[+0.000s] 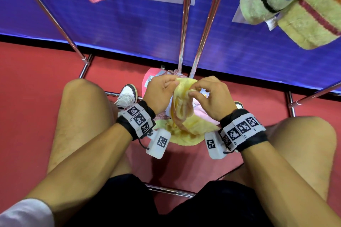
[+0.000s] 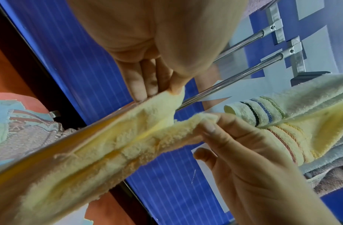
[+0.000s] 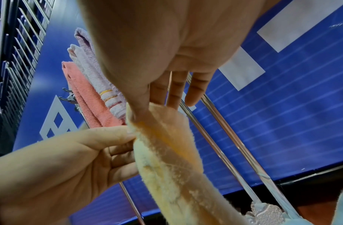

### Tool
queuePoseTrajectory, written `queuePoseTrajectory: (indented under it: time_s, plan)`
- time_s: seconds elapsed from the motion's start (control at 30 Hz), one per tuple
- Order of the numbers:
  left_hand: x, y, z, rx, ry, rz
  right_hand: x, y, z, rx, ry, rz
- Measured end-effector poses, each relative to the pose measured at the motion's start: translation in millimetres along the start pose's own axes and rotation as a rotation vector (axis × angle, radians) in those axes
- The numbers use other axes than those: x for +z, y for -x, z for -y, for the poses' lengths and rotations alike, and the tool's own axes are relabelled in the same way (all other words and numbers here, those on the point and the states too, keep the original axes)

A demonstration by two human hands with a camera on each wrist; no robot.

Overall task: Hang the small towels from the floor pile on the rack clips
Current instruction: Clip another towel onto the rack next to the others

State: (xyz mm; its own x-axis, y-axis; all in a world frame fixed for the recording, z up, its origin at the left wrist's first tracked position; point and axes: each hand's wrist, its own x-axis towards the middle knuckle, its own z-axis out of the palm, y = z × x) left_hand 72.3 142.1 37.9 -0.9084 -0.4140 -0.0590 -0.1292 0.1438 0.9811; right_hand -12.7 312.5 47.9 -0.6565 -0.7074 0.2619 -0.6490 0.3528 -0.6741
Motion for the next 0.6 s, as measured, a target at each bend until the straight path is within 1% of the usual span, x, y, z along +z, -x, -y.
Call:
queuePoseTrajectory:
  time_s: [0.1, 0.17, 0.23, 0.3, 0.37, 0.4, 0.47, 0.6]
  plan:
    - [-6.3, -8.8, 9.7, 0.028, -0.034, -0.097, 0.5, 1.3, 5.1, -0.007, -0.018, 0.065]
    - [-8.7, -11.0, 7.0, 0.032, -0.03, -0.114, 1.3, 1.5, 6.8, -0.019, -0.013, 0.071]
    - [-6.4, -8.5, 2.6, 0.044, -0.007, -0.05, 2.2, 1.4, 7.6, -0.031, -0.005, 0.058]
    - [-0.7, -2.4, -0.2, 0.065, 0.025, 0.052, 3.1, 1.6, 7.3, -0.038, -0.002, 0.024]
    - [5.5, 4.3, -0.9, 0.057, 0.066, 0.131, 4.0, 2.2, 6.0, -0.006, -0.026, -0.004]
    - [7.7, 6.3, -0.1, 0.045, 0.089, 0.144, 4.3, 2.1, 5.4, 0.026, -0.053, -0.008]
    - [9.9, 6.5, 1.0, 0.016, 0.136, 0.129, 4.8, 1.9, 4.1, 0.087, -0.115, -0.009]
    - [9.2, 3.6, 1.4, -0.046, 0.164, 0.081, 4.4, 1.9, 4.1, 0.124, -0.157, -0.044]
